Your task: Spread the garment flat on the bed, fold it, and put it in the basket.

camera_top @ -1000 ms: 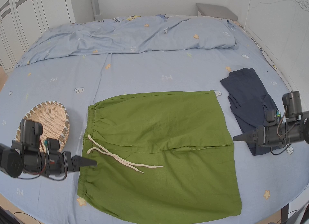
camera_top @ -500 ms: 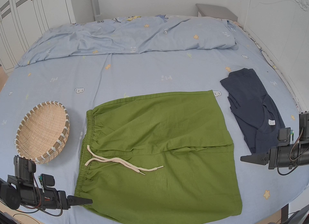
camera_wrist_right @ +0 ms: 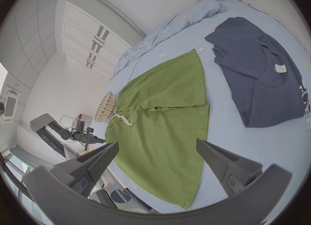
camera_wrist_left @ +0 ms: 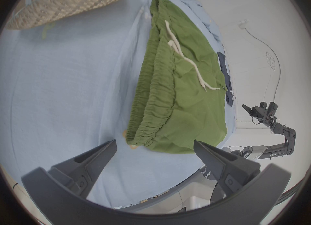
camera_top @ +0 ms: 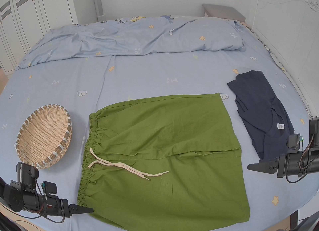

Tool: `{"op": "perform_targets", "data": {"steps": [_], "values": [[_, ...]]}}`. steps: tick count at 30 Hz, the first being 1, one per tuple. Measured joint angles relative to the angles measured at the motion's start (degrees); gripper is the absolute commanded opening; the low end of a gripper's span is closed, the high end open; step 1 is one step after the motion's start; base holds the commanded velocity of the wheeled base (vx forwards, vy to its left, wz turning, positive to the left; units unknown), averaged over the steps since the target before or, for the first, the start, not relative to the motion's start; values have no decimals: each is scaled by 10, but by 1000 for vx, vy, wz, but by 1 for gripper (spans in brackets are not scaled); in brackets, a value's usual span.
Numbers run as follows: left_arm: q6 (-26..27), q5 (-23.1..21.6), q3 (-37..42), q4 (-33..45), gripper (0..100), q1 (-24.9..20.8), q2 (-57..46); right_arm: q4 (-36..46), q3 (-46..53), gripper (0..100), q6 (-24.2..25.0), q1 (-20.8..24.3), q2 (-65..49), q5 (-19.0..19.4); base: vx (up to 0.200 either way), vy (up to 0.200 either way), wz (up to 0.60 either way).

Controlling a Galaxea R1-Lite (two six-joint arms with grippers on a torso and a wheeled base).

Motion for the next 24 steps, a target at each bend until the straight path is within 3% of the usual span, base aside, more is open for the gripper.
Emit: {"op": "perform_targets", "data": {"steps": [10,24], "values": [[-2,-46,-2,-35,100,-1,39,0,3,100,0,8,0,-1,0,0,0],[-6,-53,-2,-112,100,4,110,-1,6,100,-1,9,6,-2,0,0,0]]}}
